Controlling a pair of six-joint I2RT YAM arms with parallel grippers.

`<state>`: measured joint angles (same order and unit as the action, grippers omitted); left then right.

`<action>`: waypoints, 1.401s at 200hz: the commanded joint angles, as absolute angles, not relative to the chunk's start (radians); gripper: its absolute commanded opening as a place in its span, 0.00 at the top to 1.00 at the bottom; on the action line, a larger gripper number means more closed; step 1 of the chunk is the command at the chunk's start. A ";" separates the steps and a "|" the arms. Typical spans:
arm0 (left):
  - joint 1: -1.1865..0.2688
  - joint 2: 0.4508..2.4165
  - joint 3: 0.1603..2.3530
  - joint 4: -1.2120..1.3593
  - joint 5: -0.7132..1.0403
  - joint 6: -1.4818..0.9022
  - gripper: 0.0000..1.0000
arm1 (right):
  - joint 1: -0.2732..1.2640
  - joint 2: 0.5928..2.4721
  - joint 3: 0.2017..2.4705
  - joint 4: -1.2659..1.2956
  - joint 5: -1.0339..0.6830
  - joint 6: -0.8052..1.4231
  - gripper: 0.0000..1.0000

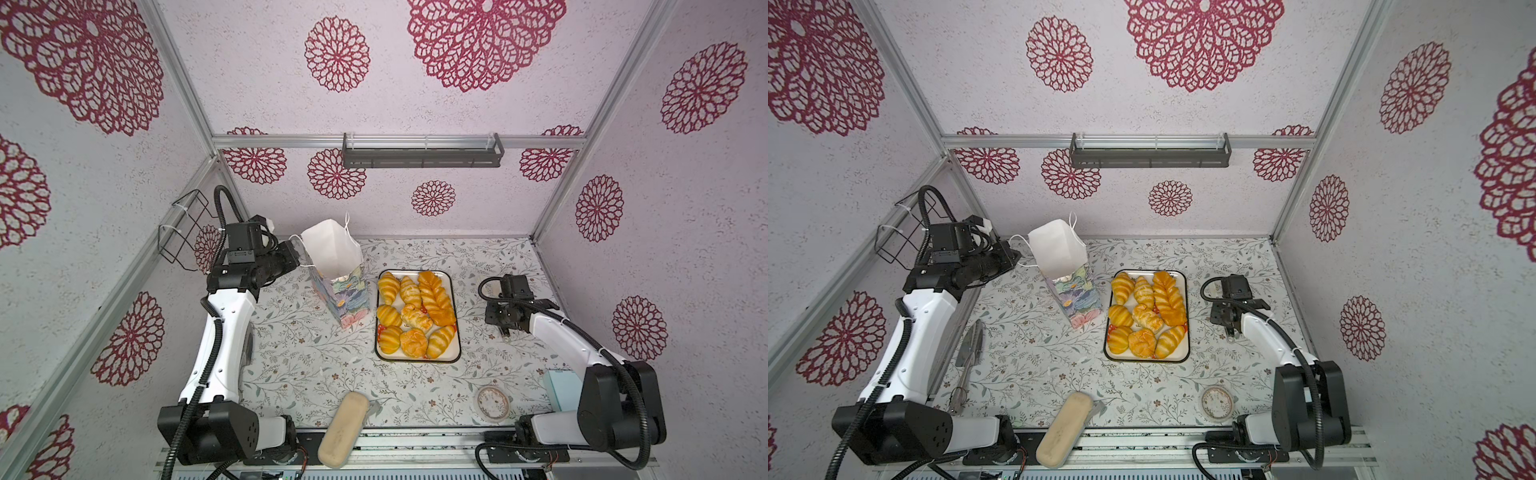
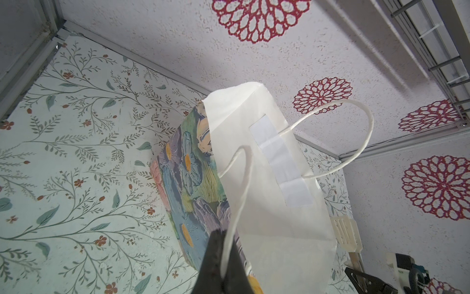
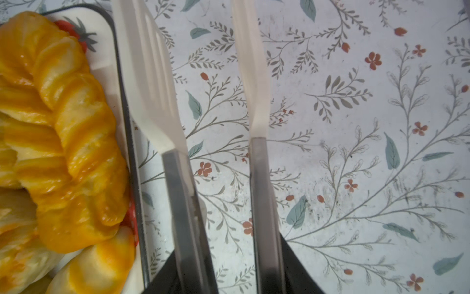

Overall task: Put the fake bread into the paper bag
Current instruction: 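Lift the tongs with the right gripper and move them over the bread tray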

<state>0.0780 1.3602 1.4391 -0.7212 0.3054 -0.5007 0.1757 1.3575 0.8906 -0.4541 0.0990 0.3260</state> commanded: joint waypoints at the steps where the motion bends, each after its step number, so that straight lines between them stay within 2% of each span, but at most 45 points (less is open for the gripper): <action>1: 0.074 1.363 1.450 -0.721 0.302 -0.491 1.00 | 0.213 1.292 0.941 -0.536 0.084 0.339 0.54; 44: 0.074 1.356 1.439 -0.718 0.301 -0.485 1.00 | 0.266 1.236 0.988 -0.613 -0.005 0.335 0.54; 88: 0.074 1.352 1.428 -0.712 0.301 -0.481 1.00 | 0.307 1.270 1.034 -0.643 -0.075 0.311 0.54; 202: 0.076 1.358 1.374 -0.669 0.328 -0.467 1.00 | 0.344 1.410 1.078 -0.608 -0.101 0.310 0.50; 280: 0.101 1.353 1.359 -0.664 0.354 -0.475 1.00 | 0.345 1.515 1.113 -0.589 -0.094 0.287 0.50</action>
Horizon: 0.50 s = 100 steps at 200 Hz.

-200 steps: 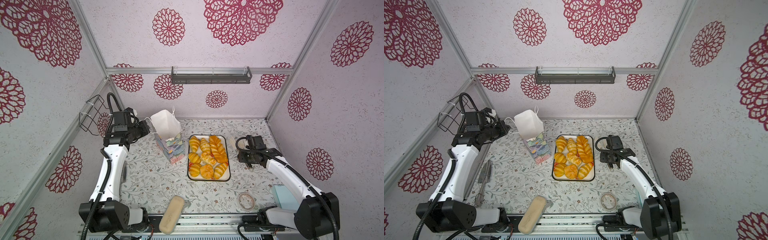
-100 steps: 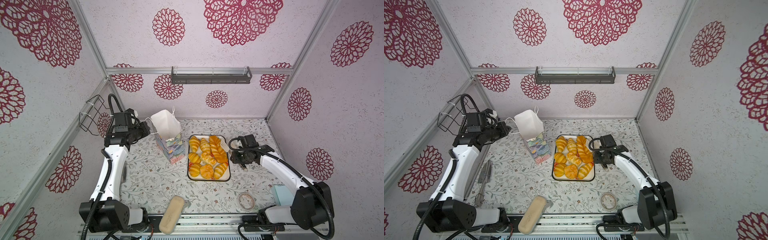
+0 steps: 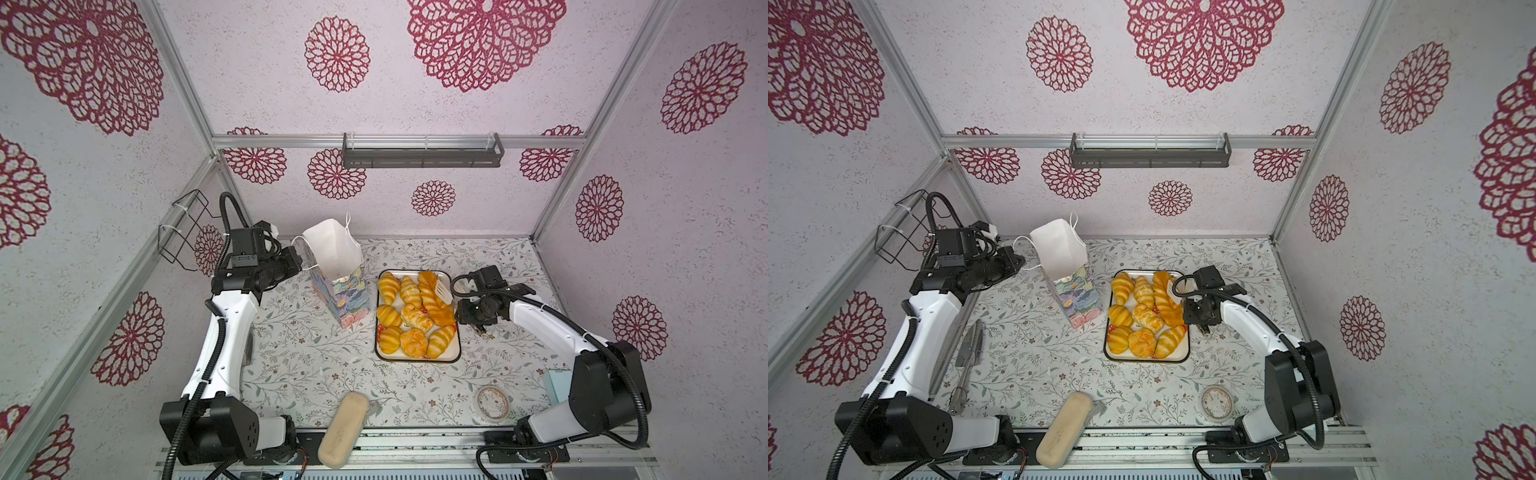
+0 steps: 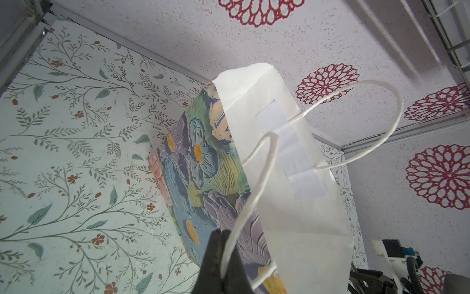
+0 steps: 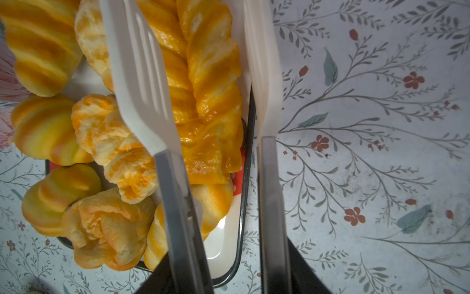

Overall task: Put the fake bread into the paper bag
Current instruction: 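Lift the tongs with the right gripper and move them over the bread tray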

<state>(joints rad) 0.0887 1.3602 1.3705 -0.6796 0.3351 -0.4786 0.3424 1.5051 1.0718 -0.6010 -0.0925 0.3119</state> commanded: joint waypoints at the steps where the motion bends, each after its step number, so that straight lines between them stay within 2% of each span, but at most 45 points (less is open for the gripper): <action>1: 0.101 1.353 1.359 -0.663 0.354 -0.475 1.00 | 0.345 1.516 1.113 -0.589 -0.095 0.286 0.50; 100: 0.124 1.352 1.350 -0.658 0.375 -0.484 1.00 | 0.345 1.562 1.099 -0.579 -0.101 0.280 0.50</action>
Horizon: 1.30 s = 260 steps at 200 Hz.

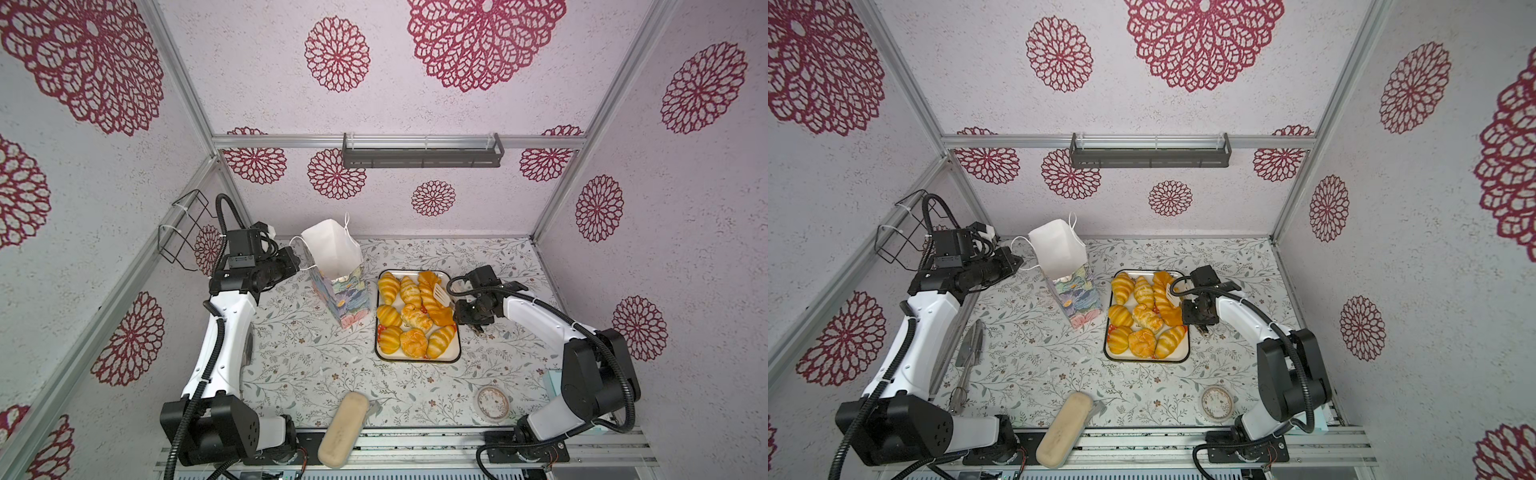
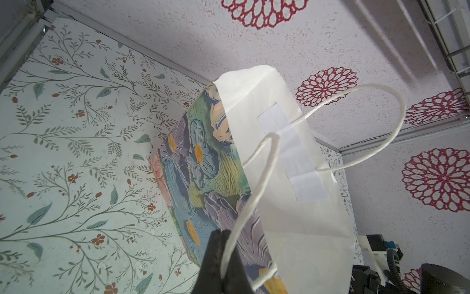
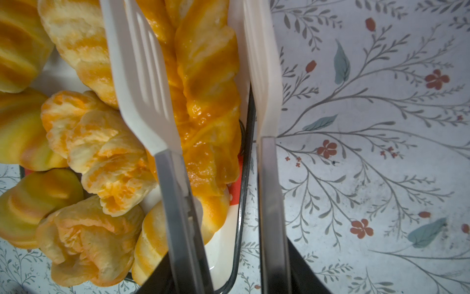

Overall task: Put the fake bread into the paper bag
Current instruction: 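Lift the tongs with the right gripper and move them over the bread tray, then lower the tongs with the right gripper and pinch the long twisted bread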

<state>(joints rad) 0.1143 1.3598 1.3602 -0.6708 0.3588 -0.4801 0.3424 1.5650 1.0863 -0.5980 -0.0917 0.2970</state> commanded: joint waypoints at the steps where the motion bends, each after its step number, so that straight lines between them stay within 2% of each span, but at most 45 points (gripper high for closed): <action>1: 0.124 1.352 1.350 -0.658 0.375 -0.484 1.00 | 0.345 1.562 1.099 -0.579 -0.101 0.280 0.50; 80: 0.129 1.351 1.346 -0.656 0.374 -0.485 1.00 | 0.344 1.582 1.098 -0.580 -0.104 0.275 0.56; 121: 0.133 1.350 1.347 -0.655 0.376 -0.485 1.00 | 0.344 1.572 1.088 -0.588 -0.113 0.282 0.46; 159: 0.136 1.348 1.345 -0.653 0.380 -0.488 1.00 | 0.343 1.573 1.081 -0.590 -0.098 0.279 0.44; 260: 0.144 1.347 1.342 -0.649 0.387 -0.490 1.00 | 0.344 1.540 1.086 -0.577 -0.106 0.290 0.74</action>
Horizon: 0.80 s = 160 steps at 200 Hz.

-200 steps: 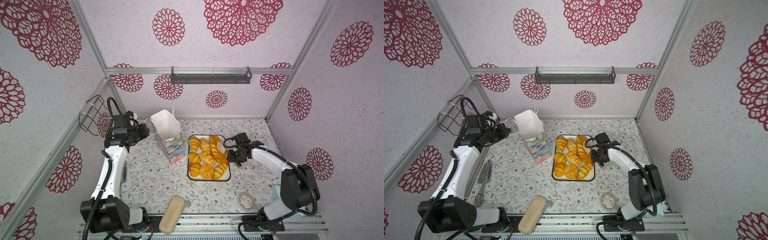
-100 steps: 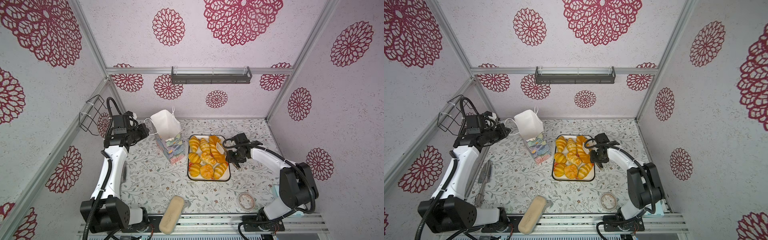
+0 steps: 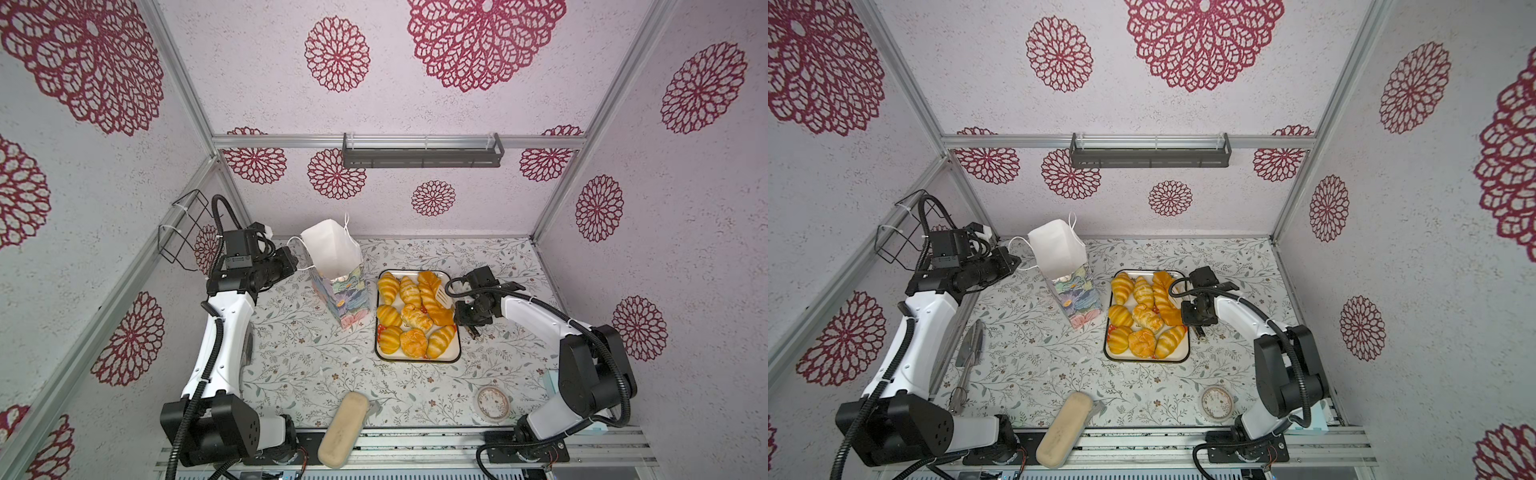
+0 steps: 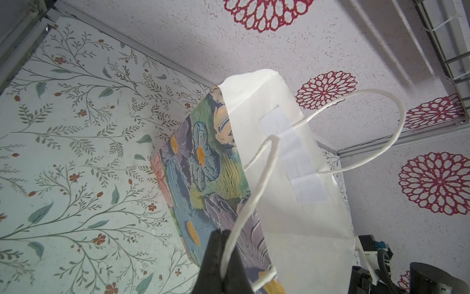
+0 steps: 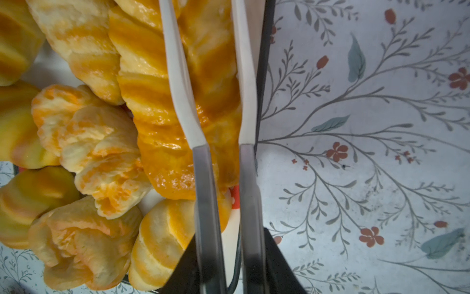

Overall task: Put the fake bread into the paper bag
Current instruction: 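Lower the tongs with the right gripper and pinch the long twisted bread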

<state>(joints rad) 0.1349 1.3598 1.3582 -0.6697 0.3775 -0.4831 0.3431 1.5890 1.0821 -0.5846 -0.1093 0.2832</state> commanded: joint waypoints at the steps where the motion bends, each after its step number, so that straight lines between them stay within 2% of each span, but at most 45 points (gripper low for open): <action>1: 0.144 1.347 1.342 -0.648 0.387 -0.490 1.00 | 0.344 1.538 1.087 -0.576 -0.106 0.290 0.74; 160: 0.140 1.356 1.338 -0.638 0.401 -0.495 1.00 | 0.345 1.323 1.116 -0.595 -0.110 0.329 0.80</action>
